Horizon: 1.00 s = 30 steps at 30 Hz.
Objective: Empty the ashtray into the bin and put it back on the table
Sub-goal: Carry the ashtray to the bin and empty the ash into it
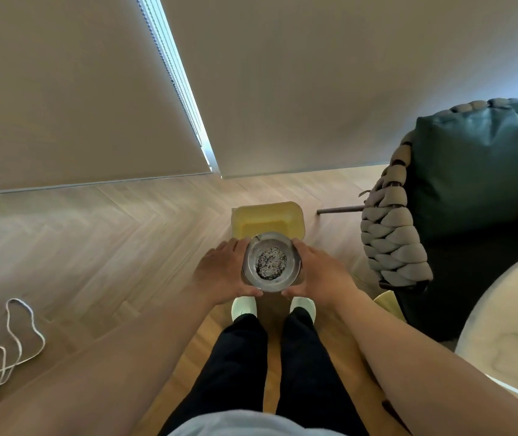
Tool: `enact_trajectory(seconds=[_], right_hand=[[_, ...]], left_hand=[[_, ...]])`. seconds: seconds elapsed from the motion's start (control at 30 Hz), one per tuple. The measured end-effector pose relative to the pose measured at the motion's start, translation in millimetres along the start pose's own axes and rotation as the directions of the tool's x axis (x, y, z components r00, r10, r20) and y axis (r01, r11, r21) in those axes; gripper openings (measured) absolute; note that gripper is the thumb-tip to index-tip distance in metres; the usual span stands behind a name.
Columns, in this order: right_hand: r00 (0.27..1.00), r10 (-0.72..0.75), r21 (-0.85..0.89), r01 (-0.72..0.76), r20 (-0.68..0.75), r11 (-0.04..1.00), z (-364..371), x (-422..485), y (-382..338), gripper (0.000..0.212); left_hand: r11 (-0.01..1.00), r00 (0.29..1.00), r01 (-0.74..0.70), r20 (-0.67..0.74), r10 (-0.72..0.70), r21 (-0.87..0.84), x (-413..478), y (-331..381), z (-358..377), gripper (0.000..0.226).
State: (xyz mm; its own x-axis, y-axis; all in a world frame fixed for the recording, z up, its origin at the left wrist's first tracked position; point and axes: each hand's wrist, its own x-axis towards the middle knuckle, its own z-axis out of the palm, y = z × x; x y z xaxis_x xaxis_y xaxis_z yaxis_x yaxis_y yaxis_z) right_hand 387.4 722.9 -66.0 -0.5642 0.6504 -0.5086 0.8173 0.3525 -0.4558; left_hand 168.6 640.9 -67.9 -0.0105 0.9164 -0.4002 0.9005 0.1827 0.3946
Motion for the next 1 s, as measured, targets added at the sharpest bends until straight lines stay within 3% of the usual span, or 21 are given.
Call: enact_trajectory(seconds=[0.3,0.43,0.57,0.8,1.0], right_hand=[[0.996,-0.022,0.178,0.005,0.09,0.984,31,97,48,0.113],[0.998,-0.038,0.355,0.015,0.058,0.935,48,134,71,0.076],[0.998,0.055,0.371,-0.064,0.036,0.926,62,174,95,0.047],[0.98,0.196,0.529,-0.176,0.019,0.83,87,228,130,0.033],[0.961,0.278,0.653,-0.217,0.01,0.725,104,250,150,0.035]], left_hand=[[0.999,0.999,0.052,-0.014,-0.053,-0.012,79,-36,54,0.113],[0.998,0.997,0.054,-0.052,-0.055,-0.03,114,-55,85,0.105],[0.998,0.996,0.034,-0.086,-0.038,-0.051,146,-71,114,0.108],[0.997,0.994,0.05,-0.09,-0.054,-0.05,194,-89,159,0.115],[0.999,0.995,0.035,-0.089,-0.037,-0.03,218,-94,175,0.116]])
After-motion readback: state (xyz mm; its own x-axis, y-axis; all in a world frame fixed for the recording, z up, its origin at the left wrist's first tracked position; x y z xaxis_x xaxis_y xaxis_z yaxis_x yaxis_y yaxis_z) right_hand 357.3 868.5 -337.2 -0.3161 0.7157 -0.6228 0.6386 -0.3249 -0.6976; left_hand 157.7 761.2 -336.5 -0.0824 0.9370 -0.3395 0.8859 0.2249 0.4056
